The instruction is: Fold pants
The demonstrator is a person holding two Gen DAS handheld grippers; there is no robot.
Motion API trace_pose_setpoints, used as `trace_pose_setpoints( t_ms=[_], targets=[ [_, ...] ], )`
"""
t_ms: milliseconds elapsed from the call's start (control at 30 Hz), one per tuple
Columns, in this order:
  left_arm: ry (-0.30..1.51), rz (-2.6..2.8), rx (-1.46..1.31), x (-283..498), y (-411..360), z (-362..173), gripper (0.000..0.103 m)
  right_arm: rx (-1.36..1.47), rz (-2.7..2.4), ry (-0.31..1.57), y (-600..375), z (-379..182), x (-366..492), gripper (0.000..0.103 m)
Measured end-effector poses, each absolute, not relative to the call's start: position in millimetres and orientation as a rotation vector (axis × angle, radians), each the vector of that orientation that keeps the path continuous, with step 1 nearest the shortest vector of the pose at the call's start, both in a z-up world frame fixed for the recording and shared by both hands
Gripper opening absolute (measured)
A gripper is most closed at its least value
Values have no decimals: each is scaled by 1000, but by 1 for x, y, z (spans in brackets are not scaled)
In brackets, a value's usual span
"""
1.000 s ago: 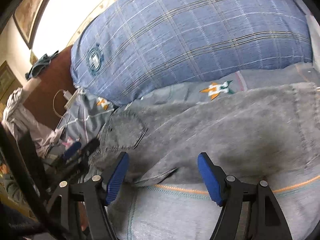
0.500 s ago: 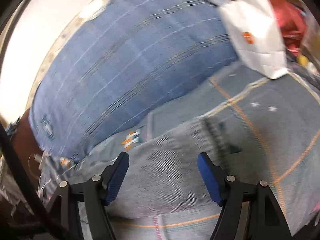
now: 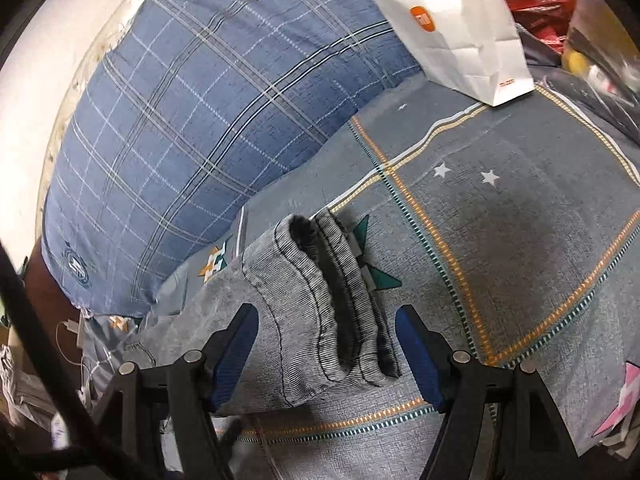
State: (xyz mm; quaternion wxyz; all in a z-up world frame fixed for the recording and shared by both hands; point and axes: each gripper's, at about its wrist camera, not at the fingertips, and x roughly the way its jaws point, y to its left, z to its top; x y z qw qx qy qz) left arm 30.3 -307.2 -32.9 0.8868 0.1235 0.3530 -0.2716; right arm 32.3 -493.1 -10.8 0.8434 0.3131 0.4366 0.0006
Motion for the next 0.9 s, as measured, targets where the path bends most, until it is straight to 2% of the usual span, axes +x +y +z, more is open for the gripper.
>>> trace_pose_setpoints(
  t_ms=[300,367,433,467,533,567,633,733,900],
  targets=[
    [779,-636,403,26,-370,-70,81,767,8,930,-511,-30,32,74],
    [774,-620,412,25,-376,-74,74,798,15,931,-515,-34,32,74],
    [756,-627,420,21,-380,-76,73,847,30,929,-520,-40,30,74],
    [748,-619,435,21,-382,-78,62,862,31,928,-522,-41,29,74],
    [741,-596,437,24,-384,-79,52,899,31,922,-526,-43,28,74],
    [750,-589,423,28,-383,-78,37,912,32,915,-528,-43,26,74],
    [767,-583,375,36,-377,-72,25,922,40,912,-528,-44,27,74],
    [813,-634,245,53,-355,-68,19,977,88,941,-530,-52,38,74],
    [833,-645,174,56,-346,-65,17,999,141,1009,-524,-63,69,74]
  ],
)
